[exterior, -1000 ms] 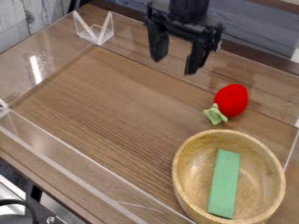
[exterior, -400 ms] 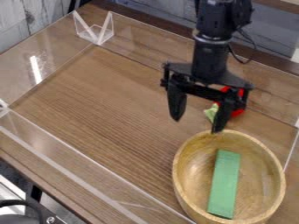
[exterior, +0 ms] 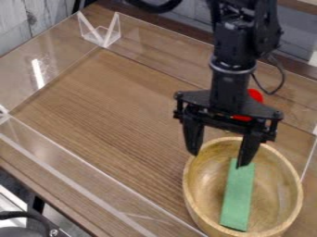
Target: Remove the green block from the brown bowl and put it on the table
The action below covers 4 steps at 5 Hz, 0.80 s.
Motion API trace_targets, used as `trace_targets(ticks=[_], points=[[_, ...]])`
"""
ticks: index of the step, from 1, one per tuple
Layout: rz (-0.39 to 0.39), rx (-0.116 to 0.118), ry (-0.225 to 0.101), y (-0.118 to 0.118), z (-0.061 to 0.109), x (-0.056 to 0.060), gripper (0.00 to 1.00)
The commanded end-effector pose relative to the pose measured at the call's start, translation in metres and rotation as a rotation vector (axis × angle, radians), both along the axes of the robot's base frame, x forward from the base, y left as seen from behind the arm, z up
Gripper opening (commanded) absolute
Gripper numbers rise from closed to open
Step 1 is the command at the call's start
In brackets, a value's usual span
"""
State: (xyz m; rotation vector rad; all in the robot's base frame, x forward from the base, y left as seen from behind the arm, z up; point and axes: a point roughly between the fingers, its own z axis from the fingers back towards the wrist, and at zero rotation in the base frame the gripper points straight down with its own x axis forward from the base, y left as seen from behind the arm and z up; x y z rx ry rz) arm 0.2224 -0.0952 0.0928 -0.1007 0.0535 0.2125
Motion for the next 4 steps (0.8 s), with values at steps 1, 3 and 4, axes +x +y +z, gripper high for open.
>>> trace_targets(ticks=[1,3,4], points=[[0.041,-0.026,-0.053,-0.010,0.008,0.005,1.00],[-0.010,-0.041,-0.054,-0.008,-0.006,0.008,1.00],[-0.070,-0.053,-0.059,0.002,-0.011,0.009,0.00]])
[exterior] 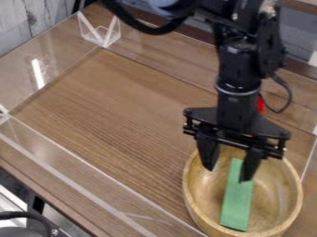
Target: Remove the green block from the brown bowl and put it on the table
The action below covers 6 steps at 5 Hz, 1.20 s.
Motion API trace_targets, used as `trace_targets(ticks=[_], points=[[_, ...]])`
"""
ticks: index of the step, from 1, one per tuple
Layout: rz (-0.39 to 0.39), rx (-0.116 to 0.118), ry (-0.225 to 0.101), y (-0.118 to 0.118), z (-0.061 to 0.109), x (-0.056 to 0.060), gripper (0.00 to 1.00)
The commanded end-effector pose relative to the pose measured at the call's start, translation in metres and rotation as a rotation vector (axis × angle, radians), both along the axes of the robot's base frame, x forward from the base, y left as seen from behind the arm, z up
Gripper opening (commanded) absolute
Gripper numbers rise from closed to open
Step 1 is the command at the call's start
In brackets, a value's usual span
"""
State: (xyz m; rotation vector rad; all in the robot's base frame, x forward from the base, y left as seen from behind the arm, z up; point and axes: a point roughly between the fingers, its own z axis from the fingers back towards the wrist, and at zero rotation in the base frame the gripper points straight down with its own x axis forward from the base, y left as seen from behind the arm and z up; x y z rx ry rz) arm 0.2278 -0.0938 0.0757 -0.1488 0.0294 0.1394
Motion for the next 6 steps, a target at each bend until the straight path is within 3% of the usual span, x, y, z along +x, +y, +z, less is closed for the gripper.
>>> trace_targets(ticks=[1,2,3,5,6], points=[[-0.030,-0.010,-0.030,0.008,0.006,0.005,1.00],[0.048,-0.008,-0.025,0.001,-0.004,0.005,1.00],[0.106,-0.005,-0.040,-0.011,-0.008,0.005,1.00],[0.110,-0.008,-0.068,-0.013,0.021,-0.003,1.00],[0.173,-0.017,-0.075,-0.018,0.028,-0.003,1.00]])
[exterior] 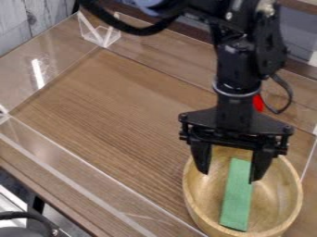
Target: Remove the green block from the brown bowl and put it on the table
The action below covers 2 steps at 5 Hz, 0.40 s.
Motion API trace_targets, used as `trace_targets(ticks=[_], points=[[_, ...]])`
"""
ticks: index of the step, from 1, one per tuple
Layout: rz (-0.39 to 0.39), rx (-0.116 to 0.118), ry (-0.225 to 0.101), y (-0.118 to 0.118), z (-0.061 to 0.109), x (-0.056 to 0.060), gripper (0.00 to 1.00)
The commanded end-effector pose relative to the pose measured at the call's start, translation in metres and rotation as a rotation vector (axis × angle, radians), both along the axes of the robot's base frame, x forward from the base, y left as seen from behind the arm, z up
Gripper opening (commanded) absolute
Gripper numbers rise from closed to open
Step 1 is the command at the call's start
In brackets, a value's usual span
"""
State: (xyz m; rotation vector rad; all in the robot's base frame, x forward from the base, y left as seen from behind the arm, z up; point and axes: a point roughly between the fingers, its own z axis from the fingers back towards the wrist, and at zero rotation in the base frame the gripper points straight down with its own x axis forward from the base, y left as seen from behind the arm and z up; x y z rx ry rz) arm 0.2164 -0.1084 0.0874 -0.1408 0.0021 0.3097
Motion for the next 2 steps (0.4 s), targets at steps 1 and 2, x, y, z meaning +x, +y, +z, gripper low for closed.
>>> trace_targets(ticks=[1,2], points=[[0.066,-0.024,-0.062,-0.0042,0.0192,0.0101,1.00],[0.039,-0.025,-0.054,-0.0041,0.0154,0.0093,1.00]])
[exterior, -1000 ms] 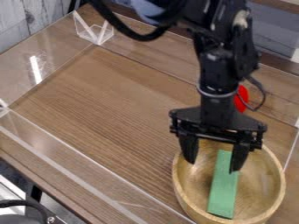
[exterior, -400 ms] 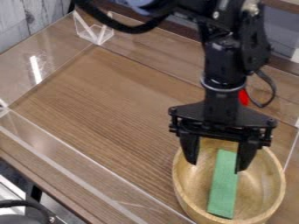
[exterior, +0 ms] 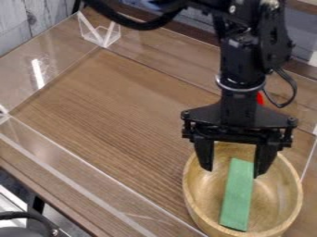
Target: Remove the green block from the brown bowl and put it on the table
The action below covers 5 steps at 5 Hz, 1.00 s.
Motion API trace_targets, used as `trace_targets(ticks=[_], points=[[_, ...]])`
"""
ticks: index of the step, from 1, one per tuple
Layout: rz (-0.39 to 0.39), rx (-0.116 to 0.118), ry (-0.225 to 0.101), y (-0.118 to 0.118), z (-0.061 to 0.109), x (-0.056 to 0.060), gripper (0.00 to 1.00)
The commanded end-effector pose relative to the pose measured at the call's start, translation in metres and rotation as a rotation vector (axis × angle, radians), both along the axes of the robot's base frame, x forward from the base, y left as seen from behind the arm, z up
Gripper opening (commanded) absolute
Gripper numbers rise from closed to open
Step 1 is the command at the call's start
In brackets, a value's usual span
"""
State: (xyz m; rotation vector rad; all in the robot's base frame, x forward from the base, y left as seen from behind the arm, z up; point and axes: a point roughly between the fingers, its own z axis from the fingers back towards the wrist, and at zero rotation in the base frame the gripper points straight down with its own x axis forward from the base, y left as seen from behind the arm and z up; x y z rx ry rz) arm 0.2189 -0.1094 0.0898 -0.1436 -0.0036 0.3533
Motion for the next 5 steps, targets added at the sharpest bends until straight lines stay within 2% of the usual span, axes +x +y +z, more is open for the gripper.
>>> trace_targets(ticks=[1,2,5], points=[[-0.024,-0.022,-0.043,-0.002,0.009,0.005,1.00],[-0.041,-0.020,-0.032,-0.003,0.007,0.007,1.00],[0.134,-0.055,0.004,-0.013,-0.030,-0.007,1.00]])
